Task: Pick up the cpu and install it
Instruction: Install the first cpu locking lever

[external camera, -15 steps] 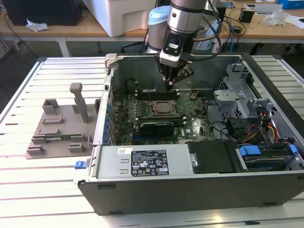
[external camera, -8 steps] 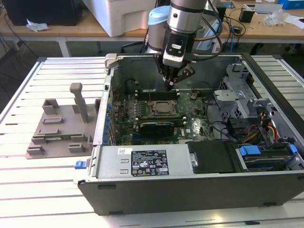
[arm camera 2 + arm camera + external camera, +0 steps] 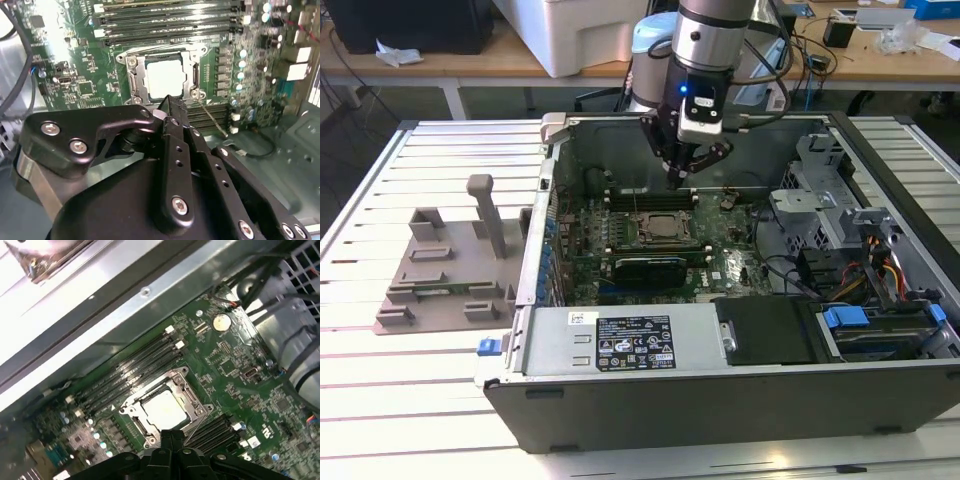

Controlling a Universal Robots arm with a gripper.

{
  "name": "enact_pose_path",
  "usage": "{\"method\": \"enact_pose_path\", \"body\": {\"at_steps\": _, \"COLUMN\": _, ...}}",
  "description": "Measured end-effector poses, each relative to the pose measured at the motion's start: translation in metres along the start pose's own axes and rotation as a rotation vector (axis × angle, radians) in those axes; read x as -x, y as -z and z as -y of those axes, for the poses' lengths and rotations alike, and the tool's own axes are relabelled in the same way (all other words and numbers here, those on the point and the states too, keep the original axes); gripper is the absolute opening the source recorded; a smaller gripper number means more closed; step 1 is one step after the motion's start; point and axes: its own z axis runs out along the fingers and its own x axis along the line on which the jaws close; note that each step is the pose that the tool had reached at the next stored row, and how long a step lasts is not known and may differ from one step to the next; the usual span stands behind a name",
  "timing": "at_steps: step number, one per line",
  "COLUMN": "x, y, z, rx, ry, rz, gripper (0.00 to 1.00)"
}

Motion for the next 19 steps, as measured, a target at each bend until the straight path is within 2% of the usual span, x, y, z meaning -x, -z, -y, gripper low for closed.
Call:
{"method": "enact_pose_path", "body": {"at_steps": 2, "x": 0.0000, "y": 0.0000, "z": 0.0000, "rx": -0.0046, "ry": 0.061, "rz": 0.0049, "gripper": 0.11}}
{"method": "enact_pose_path", "body": {"at_steps": 6, "x": 0.0000, "y": 0.0000, "z": 0.0000, "rx": -0.0089, "ry": 0.117, "rz": 0.0093, "gripper": 0.11}}
{"method": "enact_pose_path", "body": {"at_steps": 8, "x": 0.0000, "y": 0.0000, "z": 0.0000, "rx": -0.0117, "ry": 0.162, "rz": 0.0126, "gripper": 0.11}}
{"method": "enact_pose_path", "body": {"at_steps": 10, "x": 0.0000, "y": 0.0000, "z": 0.0000, "rx": -0.0128, "ry": 0.194, "rz": 0.0144, "gripper": 0.11}}
{"method": "enact_pose_path", "body": {"at_steps": 13, "x": 0.0000, "y": 0.0000, "z": 0.0000, "rx": -0.0092, "ry": 0.249, "rz": 0.0147, "gripper": 0.11}}
{"method": "enact_pose_path", "body": {"at_steps": 16, "x": 0.0000, "y": 0.0000, "z": 0.0000, "rx": 0.0065, "ry": 0.281, "rz": 0.0081, "gripper": 0.11}}
{"method": "enact_pose_path", "body": {"at_steps": 19, "x": 0.0000, "y": 0.0000, "z": -0.0001, "rx": 0.0368, "ry": 0.308, "rz": -0.0056, "gripper": 0.11}}
